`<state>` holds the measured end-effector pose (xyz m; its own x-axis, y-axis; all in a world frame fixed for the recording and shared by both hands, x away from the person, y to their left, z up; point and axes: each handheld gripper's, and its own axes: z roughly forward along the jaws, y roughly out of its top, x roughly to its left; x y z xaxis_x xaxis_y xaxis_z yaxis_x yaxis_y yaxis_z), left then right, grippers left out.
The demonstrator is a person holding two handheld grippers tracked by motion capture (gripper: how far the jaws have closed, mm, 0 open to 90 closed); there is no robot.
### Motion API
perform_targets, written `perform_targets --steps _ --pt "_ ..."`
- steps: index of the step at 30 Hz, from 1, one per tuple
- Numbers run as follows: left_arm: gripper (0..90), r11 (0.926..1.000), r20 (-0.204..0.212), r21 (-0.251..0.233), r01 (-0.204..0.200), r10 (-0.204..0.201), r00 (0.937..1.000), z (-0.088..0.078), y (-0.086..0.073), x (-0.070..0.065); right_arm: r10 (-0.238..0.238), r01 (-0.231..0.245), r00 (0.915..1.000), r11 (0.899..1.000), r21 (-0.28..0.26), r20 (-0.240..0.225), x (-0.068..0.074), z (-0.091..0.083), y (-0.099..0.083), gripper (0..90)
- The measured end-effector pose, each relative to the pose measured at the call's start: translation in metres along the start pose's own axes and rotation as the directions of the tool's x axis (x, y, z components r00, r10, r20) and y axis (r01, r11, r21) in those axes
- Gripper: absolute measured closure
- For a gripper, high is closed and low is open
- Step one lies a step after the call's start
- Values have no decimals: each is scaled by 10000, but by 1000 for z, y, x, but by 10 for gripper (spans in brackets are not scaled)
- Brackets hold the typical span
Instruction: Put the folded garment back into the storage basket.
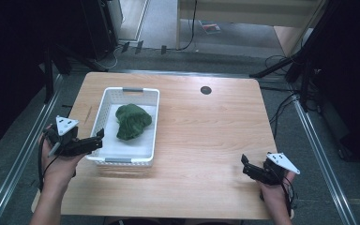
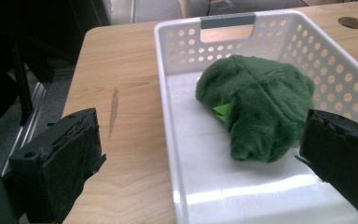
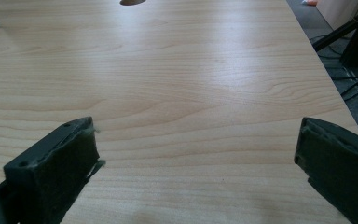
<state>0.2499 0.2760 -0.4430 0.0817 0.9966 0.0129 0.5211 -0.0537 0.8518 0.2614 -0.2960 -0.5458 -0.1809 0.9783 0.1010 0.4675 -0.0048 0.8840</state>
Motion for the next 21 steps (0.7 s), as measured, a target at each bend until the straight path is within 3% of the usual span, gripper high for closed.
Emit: perform_targets --steps 9,21 --pt "0 9964 -59 -510 679 -683 9976 -13 -30 24 60 -60 10000 10000 44 19 1 0 0 0" --pt "0 9892 39 -494 1381 -1381 9904 -18 -67 47 36 -37 9999 10000 66 99 1 0 0 0"
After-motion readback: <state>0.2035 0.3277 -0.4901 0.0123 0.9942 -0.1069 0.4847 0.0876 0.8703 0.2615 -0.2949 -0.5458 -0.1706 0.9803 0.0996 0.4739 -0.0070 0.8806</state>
